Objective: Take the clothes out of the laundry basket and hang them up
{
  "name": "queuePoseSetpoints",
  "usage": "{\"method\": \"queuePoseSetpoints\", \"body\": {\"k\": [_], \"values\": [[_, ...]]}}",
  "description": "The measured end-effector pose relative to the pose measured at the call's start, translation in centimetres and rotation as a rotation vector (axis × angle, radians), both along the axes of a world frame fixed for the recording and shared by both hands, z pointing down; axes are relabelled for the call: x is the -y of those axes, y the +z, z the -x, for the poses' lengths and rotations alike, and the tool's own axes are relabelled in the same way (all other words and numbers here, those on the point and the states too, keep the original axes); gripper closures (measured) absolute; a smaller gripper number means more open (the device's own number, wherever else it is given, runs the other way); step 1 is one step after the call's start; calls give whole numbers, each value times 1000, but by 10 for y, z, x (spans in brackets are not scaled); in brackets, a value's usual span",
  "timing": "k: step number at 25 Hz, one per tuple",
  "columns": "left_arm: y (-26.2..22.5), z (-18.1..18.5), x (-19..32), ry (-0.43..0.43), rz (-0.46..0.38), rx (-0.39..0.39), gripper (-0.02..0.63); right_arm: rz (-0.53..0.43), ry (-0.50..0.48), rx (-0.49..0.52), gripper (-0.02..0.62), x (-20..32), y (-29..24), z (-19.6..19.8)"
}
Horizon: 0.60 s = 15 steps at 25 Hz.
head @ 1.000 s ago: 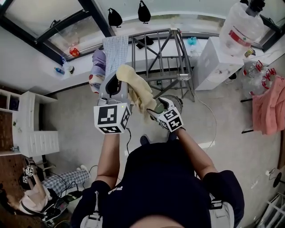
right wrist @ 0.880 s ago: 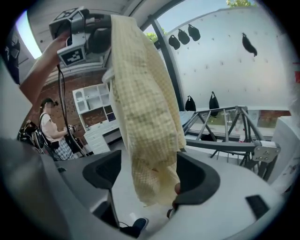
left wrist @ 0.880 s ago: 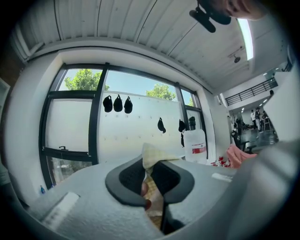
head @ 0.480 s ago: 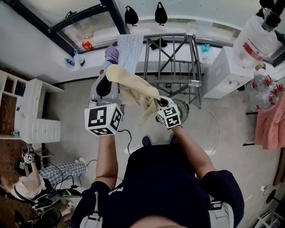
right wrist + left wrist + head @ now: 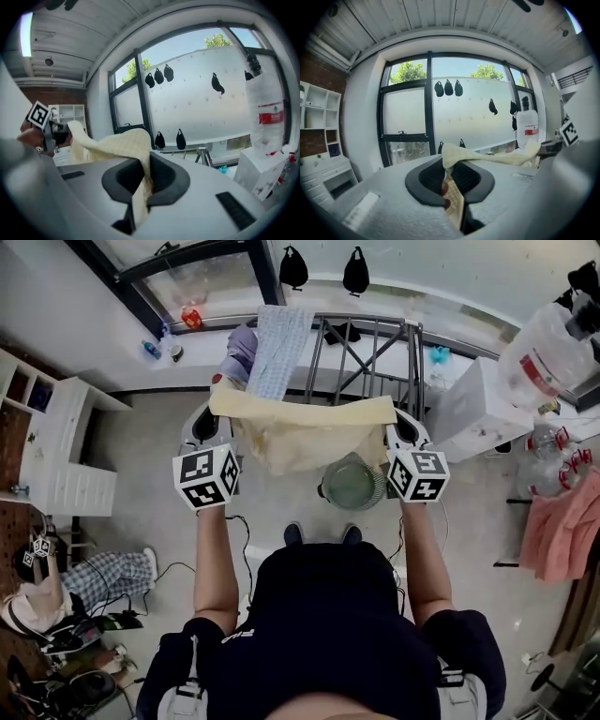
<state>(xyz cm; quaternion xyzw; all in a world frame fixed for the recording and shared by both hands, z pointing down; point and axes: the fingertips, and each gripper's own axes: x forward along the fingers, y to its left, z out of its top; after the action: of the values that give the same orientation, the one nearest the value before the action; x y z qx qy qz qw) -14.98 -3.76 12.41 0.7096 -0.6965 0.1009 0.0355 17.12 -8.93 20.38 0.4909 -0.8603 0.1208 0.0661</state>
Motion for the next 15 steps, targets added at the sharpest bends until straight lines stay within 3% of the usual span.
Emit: {"method": "queuePoseSetpoints", "body": {"k": [9,15], "values": [[42,-24,10,-47,69,-83,568,-16,20,1,580,25,-41,-34],[34,-50,18,-78,45,-64,568,-40,20,-33,578,48,-56,-58]]}}
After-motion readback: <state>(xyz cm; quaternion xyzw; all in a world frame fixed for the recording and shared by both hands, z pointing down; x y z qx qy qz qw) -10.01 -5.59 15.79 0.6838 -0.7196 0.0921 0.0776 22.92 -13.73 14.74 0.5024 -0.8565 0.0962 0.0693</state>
